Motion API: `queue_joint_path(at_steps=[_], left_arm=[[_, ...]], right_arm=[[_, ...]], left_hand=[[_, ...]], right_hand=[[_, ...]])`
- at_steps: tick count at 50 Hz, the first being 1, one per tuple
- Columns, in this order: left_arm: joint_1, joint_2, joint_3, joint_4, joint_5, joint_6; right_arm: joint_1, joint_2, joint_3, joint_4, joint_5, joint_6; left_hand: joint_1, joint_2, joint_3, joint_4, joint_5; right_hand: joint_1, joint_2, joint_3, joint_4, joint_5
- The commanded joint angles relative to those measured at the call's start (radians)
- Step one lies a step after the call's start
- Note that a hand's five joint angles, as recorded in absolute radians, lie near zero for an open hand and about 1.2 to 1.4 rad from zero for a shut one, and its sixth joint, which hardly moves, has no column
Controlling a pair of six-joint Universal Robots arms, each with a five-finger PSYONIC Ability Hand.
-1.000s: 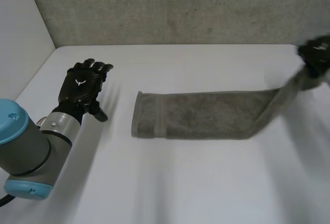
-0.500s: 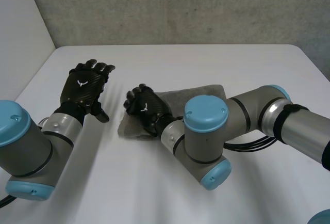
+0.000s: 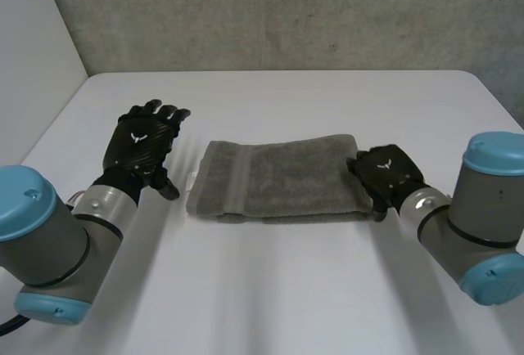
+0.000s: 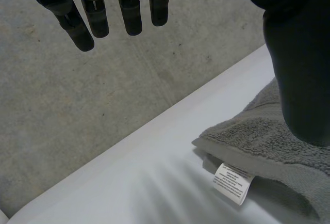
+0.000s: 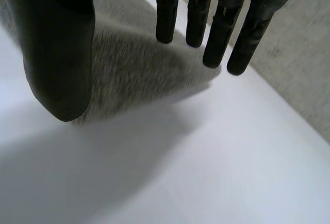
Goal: Fold the towel.
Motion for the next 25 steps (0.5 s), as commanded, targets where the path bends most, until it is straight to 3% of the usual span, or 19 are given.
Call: queue_joint_path(at_steps=[1,6,14,25], left_arm=[[-0.012,-0.001,-0.008,0.014,0.0,0.002],[-0.012,-0.001,-0.008,0.019,0.0,0.002],[-0.014,-0.003,-0.008,0.019,0.0,0.002],[-0.017,-0.001,-0.008,0.019,0.0,0.002]], right_arm=[[-0.035,0.079,-0.011,-0.018,-0.058,0.017],[-0.032,0.09,-0.012,-0.019,-0.058,0.043],[-0.027,0.047,0.004,-0.021,-0.066,0.221],[-0.026,0.001,0.017,-0.032,-0.063,0.253]], left_hand=[[-0.086,-0.081,-0.065,-0.086,-0.211],[-0.086,-0.081,-0.065,-0.086,-0.211],[-0.086,-0.081,-0.065,-0.086,-0.211],[-0.086,-0.081,-0.065,-0.086,-0.211]], right_hand=[[0.16,0.155,0.154,0.153,0.142],[0.151,0.146,0.145,0.144,0.133],[0.087,0.082,0.081,0.079,0.068],[0.116,0.111,0.11,0.109,0.098]])
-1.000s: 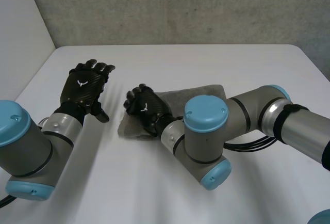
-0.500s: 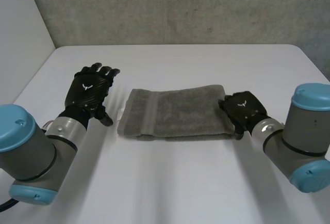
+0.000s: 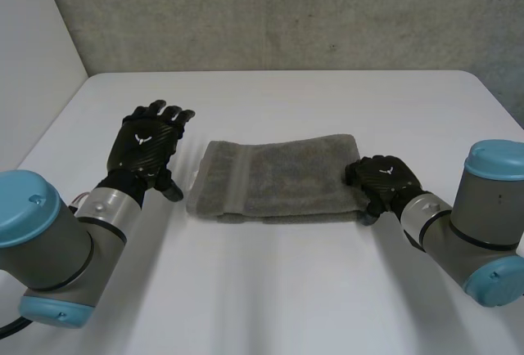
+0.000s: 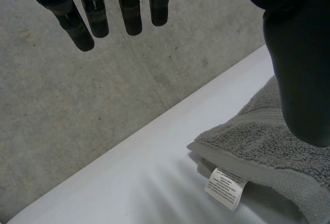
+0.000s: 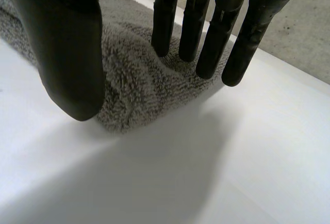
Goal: Fold the towel.
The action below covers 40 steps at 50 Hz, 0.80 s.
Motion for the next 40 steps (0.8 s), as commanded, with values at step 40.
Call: queue_joint_path(at_steps=[40], left_arm=[[-0.01,0.036,0.001,0.0,0.002,0.0]], right_arm=[[-0.313,-0.24,0.176,0.12,-0.176,-0.174]], left_hand=[[-0.086,-0.081,-0.065,-0.086,-0.211]], right_hand=[[0.822,0.798,0.813,0.814,0.835]])
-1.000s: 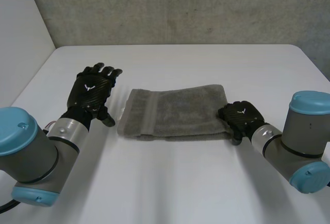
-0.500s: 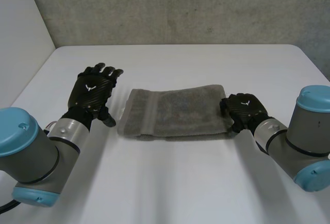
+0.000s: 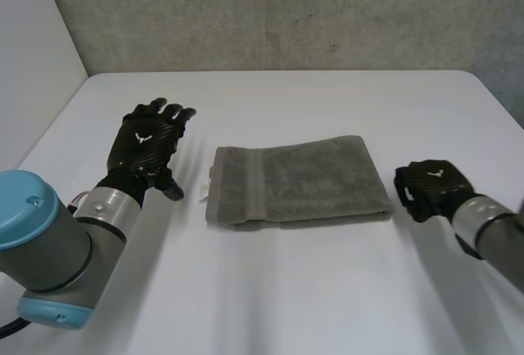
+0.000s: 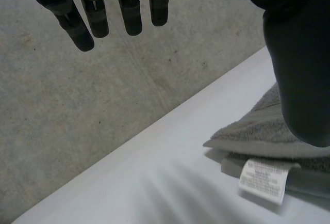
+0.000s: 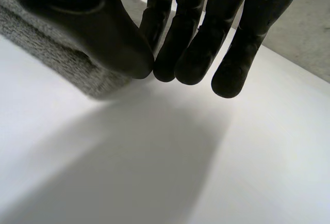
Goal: Fold the towel.
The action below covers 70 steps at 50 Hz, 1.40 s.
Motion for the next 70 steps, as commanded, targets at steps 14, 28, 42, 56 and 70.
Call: queue_joint_path(at_steps=[14,28,42,56,70], left_arm=[[-0.008,0.075,0.035,0.0,-0.003,-0.012],[-0.022,0.059,0.009,0.009,-0.003,-0.013],[-0.024,0.055,0.004,0.008,-0.003,-0.013],[-0.019,0.068,-0.003,0.008,-0.001,-0.013],[-0.008,0.111,0.047,-0.008,-0.004,-0.015]], right_arm=[[0.142,-0.114,-0.124,0.119,-0.047,0.105],[0.089,0.008,0.0,-0.071,-0.047,0.11],[0.097,0.14,-0.039,-0.174,-0.024,0.072],[0.002,0.032,0.042,-0.094,-0.03,0.029],[-0.063,-0.12,-0.039,0.102,-0.113,-0.168]], left_hand=[[-0.085,-0.081,-0.065,-0.086,-0.211],[-0.085,-0.081,-0.065,-0.086,-0.211],[-0.085,-0.081,-0.065,-0.086,-0.211],[-0.085,-0.081,-0.065,-0.086,-0.211],[-0.085,-0.081,-0.065,-0.086,-0.211]], right_hand=[[-0.623,-0.618,-0.615,-0.615,-0.627],[-0.749,-0.745,-0.742,-0.742,-0.754],[-0.51,-0.505,-0.502,-0.502,-0.514],[0.054,0.058,0.062,0.062,0.05],[0.054,0.058,0.062,0.062,0.05]])
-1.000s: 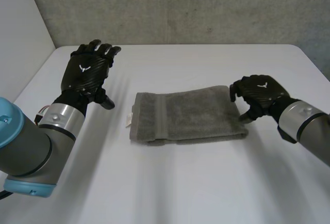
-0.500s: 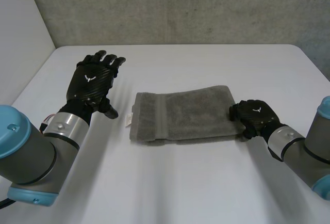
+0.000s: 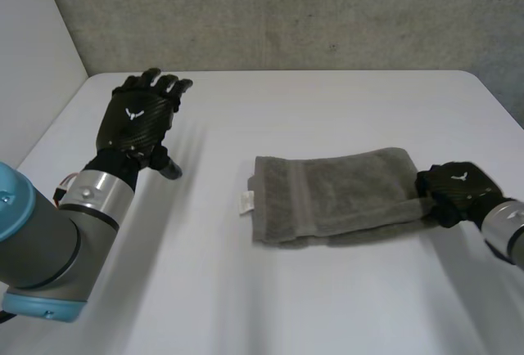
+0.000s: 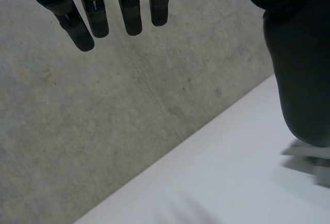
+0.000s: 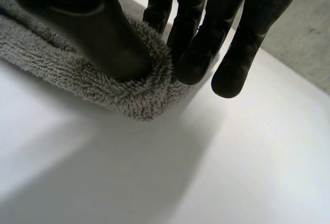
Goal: Fold the towel.
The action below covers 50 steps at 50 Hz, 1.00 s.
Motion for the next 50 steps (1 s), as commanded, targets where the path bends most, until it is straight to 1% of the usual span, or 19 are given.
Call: queue_joint_path(at_steps=[1,6,8,11,13,16,19,20,21,22,23,24,25,27,31,36,40,46,50], left_arm=[[-0.003,0.011,0.052,-0.009,-0.003,-0.01],[-0.014,0.011,0.095,-0.033,-0.003,-0.065],[-0.019,0.012,0.113,-0.049,-0.003,-0.09],[-0.034,0.012,0.156,-0.082,-0.003,-0.142],[-0.048,0.007,0.197,-0.116,-0.005,-0.185],[-0.054,0.001,0.214,-0.132,-0.005,-0.2],[-0.068,-0.011,0.243,-0.153,-0.005,-0.216],[-0.081,-0.023,0.254,-0.161,-0.005,-0.216],[-0.095,-0.04,0.265,-0.165,-0.005,-0.216],[-0.095,-0.04,0.265,-0.165,-0.005,-0.216],[-0.109,-0.052,0.274,-0.168,-0.005,-0.217],[-0.118,-0.063,0.279,-0.171,-0.006,-0.217],[-0.118,-0.063,0.279,-0.171,-0.006,-0.217],[-0.123,-0.074,0.282,-0.173,-0.005,-0.217],[-0.141,-0.121,0.291,-0.181,-0.006,-0.219],[-0.17,-0.187,0.308,-0.219,-0.011,-0.225],[-0.19,-0.258,0.319,-0.257,-0.063,-0.249],[-0.226,-0.328,0.328,-0.268,-0.084,-0.282],[-0.255,-0.382,0.329,-0.268,-0.086,-0.285]], right_arm=[[0.059,-0.049,-0.103,0.078,-0.02,-0.024],[0.284,-0.046,-0.186,0.069,-0.014,0.029],[0.425,-0.037,-0.227,0.057,-0.006,0.025],[0.491,-0.023,-0.244,0.043,-0.003,0.023],[0.61,0.039,-0.27,0.006,0.005,0.023],[0.671,0.115,-0.298,-0.002,0.023,0.025],[0.685,0.153,-0.31,0.0,0.04,0.025],[0.689,0.179,-0.321,0.001,0.067,0.025],[0.689,0.19,-0.331,0.001,0.11,0.026],[0.689,0.19,-0.332,0.001,0.111,0.026],[0.683,0.193,-0.339,0.0,0.162,0.029],[0.683,0.19,-0.342,0.0,0.214,0.037],[0.683,0.19,-0.342,0.0,0.215,0.037],[0.675,0.151,-0.342,-0.008,0.302,0.049],[0.642,0.071,-0.327,-0.009,0.341,0.093],[0.58,0.021,-0.318,0.001,0.342,0.239],[0.562,0.026,-0.313,0.006,0.321,0.336],[0.557,0.061,-0.301,0.007,0.295,0.339],[0.548,0.175,-0.321,0.02,0.289,0.336]], left_hand=[[-0.085,-0.081,-0.065,-0.086,-0.211],[-0.085,-0.081,-0.065,-0.086,-0.211],[-0.085,-0.081,-0.065,-0.086,-0.211],[-0.085,-0.081,-0.065,-0.086,-0.211],[-0.085,-0.081,-0.065,-0.086,-0.211],[-0.085,-0.081,-0.065,-0.086,-0.211],[-0.085,-0.081,-0.065,-0.086,-0.211],[-0.085,-0.081,-0.065,-0.086,-0.211],[-0.085,-0.081,-0.065,-0.086,-0.211],[-0.085,-0.081,-0.065,-0.086,-0.211],[-0.085,-0.081,-0.065,-0.086,-0.211],[-0.085,-0.081,-0.065,-0.086,-0.211],[-0.085,-0.081,-0.065,-0.086,-0.211],[-0.085,-0.081,-0.065,-0.086,-0.211],[-0.084,-0.08,-0.064,-0.085,-0.21],[-0.078,-0.074,-0.058,-0.079,-0.204],[-0.078,-0.074,-0.058,-0.079,-0.204],[-0.081,-0.077,-0.061,-0.082,-0.207],[-0.081,-0.077,-0.061,-0.082,-0.207]], right_hand=[[0.101,0.115,0.061,0.061,0.072],[0.101,0.115,0.061,0.061,0.072],[0.101,0.115,0.061,0.061,0.072],[0.101,0.115,0.061,0.061,0.072],[0.101,0.115,0.061,0.061,0.072],[0.101,0.115,0.061,0.061,0.072],[0.101,0.115,0.061,0.061,0.072],[-0.095,-0.081,-0.136,-0.136,-0.125],[-0.606,-0.592,-0.646,-0.646,-0.635],[-0.611,-0.597,-0.652,-0.651,-0.641],[-0.977,-0.963,-1.018,-1.017,-1.007],[-1.033,-1.019,-1.074,-1.074,-1.063],[-1.034,-1.02,-1.074,-1.074,-1.063],[-1.121,-1.106,-1.161,-1.161,-1.15],[-1.121,-1.106,-1.161,-1.161,-1.15],[-1.121,-1.106,-1.161,-1.161,-1.15],[-1.121,-1.106,-1.161,-1.161,-1.15],[-1.121,-1.106,-1.161,-1.161,-1.15],[-1.121,-1.106,-1.161,-1.161,-1.15]])
